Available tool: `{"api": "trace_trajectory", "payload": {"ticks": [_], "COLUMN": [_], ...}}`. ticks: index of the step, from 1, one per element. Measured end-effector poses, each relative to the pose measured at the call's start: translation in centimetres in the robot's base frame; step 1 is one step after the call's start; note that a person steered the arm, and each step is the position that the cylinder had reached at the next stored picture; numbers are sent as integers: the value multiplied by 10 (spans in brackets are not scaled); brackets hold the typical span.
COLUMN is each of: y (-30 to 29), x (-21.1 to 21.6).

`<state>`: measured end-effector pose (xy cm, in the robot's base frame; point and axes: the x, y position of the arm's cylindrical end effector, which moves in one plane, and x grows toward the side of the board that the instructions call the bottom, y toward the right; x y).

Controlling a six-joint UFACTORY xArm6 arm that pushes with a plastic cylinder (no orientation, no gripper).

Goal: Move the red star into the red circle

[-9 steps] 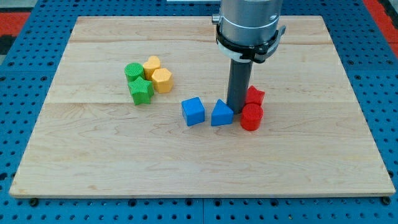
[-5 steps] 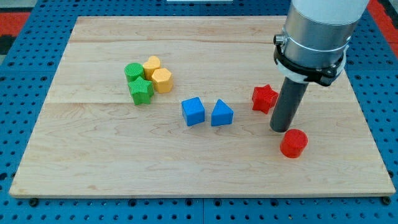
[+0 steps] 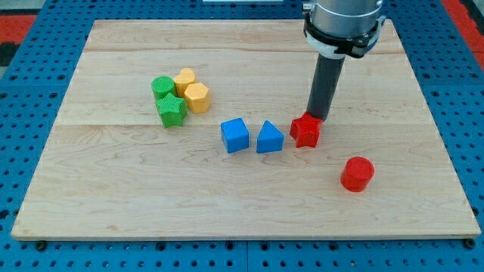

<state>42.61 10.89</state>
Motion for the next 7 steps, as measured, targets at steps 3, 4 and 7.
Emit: {"api": "trace_trajectory", "payload": {"ticks": [3,4,7], "y": [-17,29,-75], "x": [41,50,-6]}}
